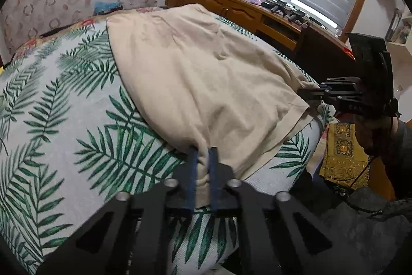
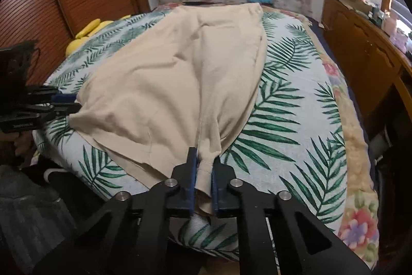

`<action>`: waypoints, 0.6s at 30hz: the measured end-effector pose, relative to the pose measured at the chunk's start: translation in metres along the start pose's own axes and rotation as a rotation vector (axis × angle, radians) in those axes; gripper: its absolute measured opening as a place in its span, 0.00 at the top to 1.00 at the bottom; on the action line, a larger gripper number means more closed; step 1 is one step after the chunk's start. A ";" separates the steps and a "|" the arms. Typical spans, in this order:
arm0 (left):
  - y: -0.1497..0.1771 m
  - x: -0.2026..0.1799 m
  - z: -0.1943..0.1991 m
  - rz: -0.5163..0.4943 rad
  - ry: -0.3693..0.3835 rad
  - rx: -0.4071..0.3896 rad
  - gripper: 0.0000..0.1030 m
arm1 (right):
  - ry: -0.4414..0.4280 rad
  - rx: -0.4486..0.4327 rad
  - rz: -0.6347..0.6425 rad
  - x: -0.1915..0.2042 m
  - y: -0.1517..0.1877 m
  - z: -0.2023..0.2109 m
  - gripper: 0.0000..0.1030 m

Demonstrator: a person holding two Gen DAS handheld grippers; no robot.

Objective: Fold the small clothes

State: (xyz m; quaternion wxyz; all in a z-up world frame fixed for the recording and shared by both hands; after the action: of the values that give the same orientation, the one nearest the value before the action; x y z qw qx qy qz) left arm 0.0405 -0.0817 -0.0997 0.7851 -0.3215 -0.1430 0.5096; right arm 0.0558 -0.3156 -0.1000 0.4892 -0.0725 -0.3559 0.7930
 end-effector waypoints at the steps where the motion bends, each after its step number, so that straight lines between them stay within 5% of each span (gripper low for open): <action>1: -0.002 0.001 0.005 0.007 0.002 -0.029 1.00 | -0.006 -0.016 -0.003 0.001 -0.001 0.001 0.95; 9: -0.058 0.018 0.037 0.060 0.002 -0.186 1.00 | -0.050 -0.225 -0.013 0.000 -0.047 0.025 0.96; 18: -0.138 0.060 0.027 0.117 -0.032 -0.272 1.00 | -0.047 -0.334 0.047 -0.020 -0.127 0.028 0.96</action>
State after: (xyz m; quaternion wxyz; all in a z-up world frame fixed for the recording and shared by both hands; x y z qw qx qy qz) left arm 0.1501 -0.0564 0.0041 0.7009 -0.4243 -0.2043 0.5358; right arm 0.1449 -0.3124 -0.0033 0.4430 -0.1425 -0.4923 0.7356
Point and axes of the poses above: each gripper's, at about its wrist camera, not at the fingertips, and z roughly against the way its jaws point, x to its left, y to its underside, the point moved 2 cm from there along -z, roughly the way its jaws point, and after that the axes turned 10 degrees about -y, right-handed, at the moved point
